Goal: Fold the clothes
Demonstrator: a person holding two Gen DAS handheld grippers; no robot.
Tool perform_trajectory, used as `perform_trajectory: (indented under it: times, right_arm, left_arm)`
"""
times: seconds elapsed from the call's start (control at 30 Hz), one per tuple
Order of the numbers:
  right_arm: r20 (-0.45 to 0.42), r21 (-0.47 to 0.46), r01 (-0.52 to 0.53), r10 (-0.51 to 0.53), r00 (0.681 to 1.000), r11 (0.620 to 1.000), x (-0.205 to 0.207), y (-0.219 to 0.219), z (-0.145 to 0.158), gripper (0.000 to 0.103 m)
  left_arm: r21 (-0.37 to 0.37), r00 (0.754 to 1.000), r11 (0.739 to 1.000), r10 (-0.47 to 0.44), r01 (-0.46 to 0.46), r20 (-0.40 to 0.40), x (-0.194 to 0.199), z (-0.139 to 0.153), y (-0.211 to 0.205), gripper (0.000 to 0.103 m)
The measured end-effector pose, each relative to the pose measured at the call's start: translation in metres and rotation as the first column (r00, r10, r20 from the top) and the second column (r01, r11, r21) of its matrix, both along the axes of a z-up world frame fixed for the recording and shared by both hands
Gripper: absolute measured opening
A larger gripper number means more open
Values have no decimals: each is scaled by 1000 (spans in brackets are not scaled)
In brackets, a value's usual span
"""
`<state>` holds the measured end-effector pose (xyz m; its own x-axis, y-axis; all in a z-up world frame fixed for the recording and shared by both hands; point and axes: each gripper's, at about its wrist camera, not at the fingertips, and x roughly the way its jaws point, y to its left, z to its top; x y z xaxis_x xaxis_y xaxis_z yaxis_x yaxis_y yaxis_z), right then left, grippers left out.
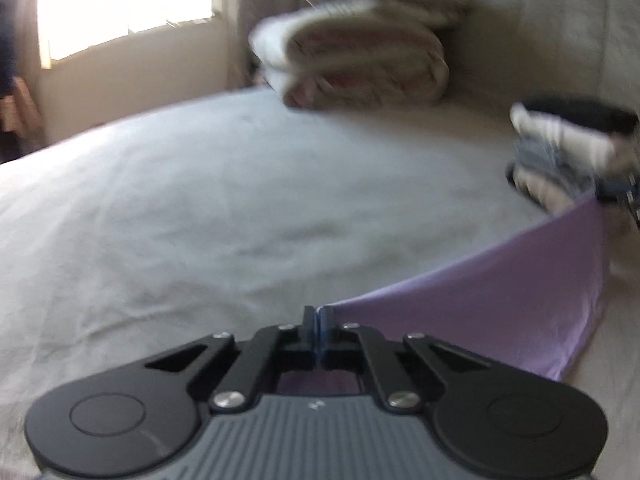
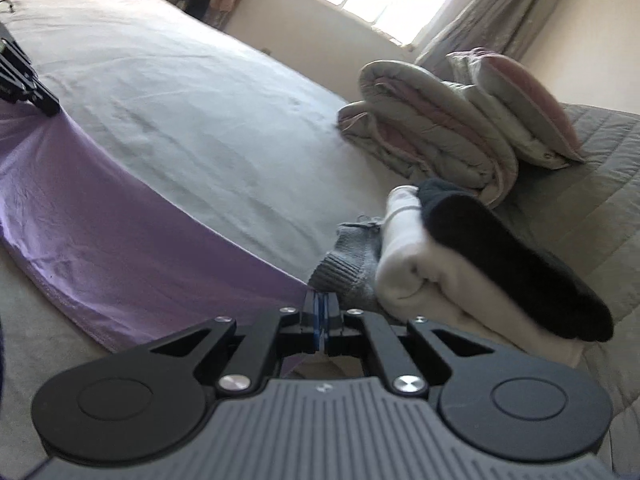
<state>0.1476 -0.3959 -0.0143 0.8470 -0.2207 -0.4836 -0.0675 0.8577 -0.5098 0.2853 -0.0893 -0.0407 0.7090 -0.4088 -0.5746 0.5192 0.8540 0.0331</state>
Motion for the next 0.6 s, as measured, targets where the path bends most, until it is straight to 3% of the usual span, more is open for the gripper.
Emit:
perform_trajectory:
  times: [0.13, 0.33, 0.43, 0.5, 0.6]
  right_arm:
    - [6, -73, 1, -1, 1000, 997, 6, 9, -8, 1]
    - [20, -249, -9, 14, 1000, 969, 9, 27, -36, 1]
    - [4, -305, -21, 23, 1000, 952, 10, 32, -53, 2]
    - [-20, -331, -28, 23, 1000, 943, 12, 32, -64, 4]
    - [-48, -351, -43, 28, 998, 935, 15, 31, -75, 6]
  left_arm:
    - [57, 999, 998, 27, -25, -34, 10, -16, -12, 2]
    - [92, 997, 993, 69, -70, 15, 9, -28, -27, 4]
    - [84, 997, 994, 72, -74, 27, 6, -23, -29, 17]
    - [85, 998, 995, 45, -48, 42, 0, -20, -35, 35]
    - [100, 998, 995, -19, 13, 55, -11, -15, -51, 39]
